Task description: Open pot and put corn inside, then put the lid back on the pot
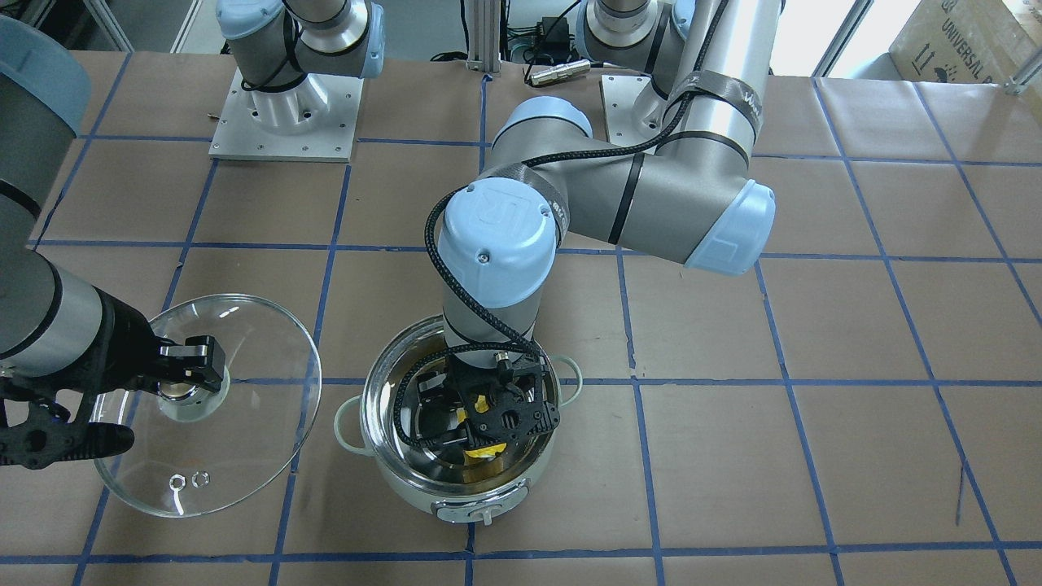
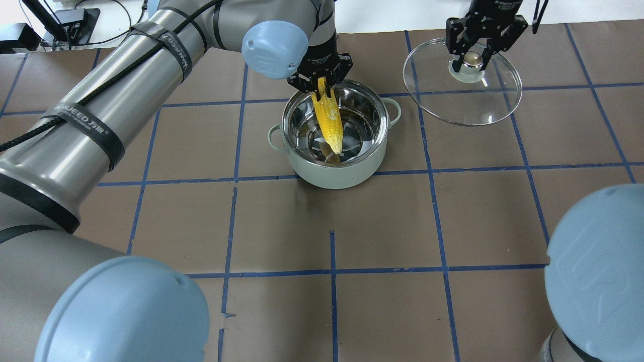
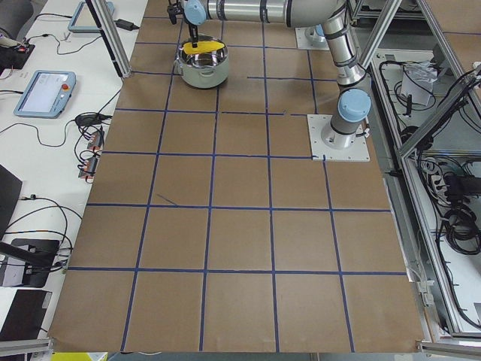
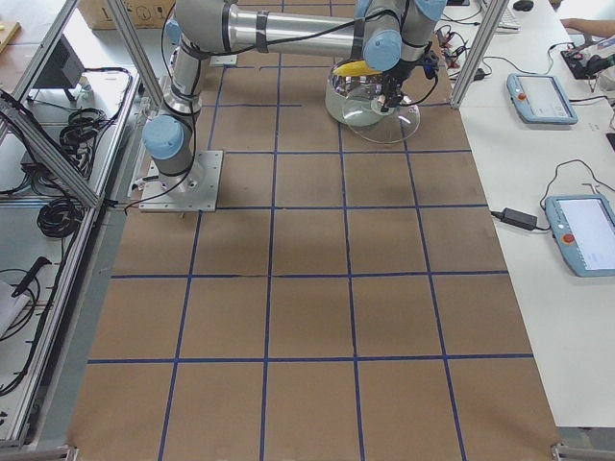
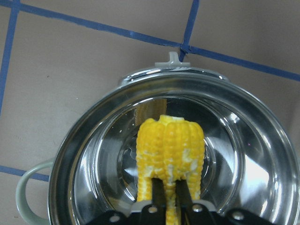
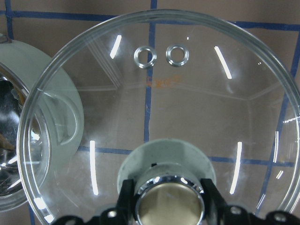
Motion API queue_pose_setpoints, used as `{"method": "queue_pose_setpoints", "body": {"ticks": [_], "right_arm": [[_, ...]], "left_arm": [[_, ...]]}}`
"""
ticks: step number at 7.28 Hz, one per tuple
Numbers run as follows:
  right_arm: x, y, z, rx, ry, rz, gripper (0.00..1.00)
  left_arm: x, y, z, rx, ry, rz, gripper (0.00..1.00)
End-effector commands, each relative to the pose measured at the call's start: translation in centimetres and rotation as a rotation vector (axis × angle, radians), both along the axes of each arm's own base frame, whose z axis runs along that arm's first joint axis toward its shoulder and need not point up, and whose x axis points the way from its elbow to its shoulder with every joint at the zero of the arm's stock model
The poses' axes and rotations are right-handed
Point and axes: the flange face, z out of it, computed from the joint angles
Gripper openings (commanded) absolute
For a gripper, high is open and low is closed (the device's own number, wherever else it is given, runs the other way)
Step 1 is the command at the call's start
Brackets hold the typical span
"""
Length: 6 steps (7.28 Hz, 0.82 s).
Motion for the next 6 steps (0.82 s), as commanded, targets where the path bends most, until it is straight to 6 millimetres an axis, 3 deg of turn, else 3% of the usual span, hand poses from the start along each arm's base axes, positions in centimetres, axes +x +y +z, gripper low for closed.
{"method": "queue_pose_setpoints", "body": {"ticks": [1, 3, 4, 6], "right_arm": [[0.1, 0.0, 0.0, 0.000, -0.001, 0.001, 0.23], [0.2, 0.0, 0.0, 0.000, 0.001, 0.002, 0.23], [0.2, 0.0, 0.2, -0.003, 0.001, 0.001, 0.23], [1.5, 0.4, 1.8, -0.028, 0.007, -0.002, 0.23]], "left_arm": [[-0.1, 0.1, -0.5, 0.011, 0.003, 0.013, 1.00], [0.3, 0.1, -0.3, 0.008, 0.001, 0.001, 1.00], [3.0, -0.9, 0.7, -0.001, -0.004, -0.029, 1.00], [11.0, -3.1, 1.7, 0.001, -0.025, -0.221, 1.00]]}}
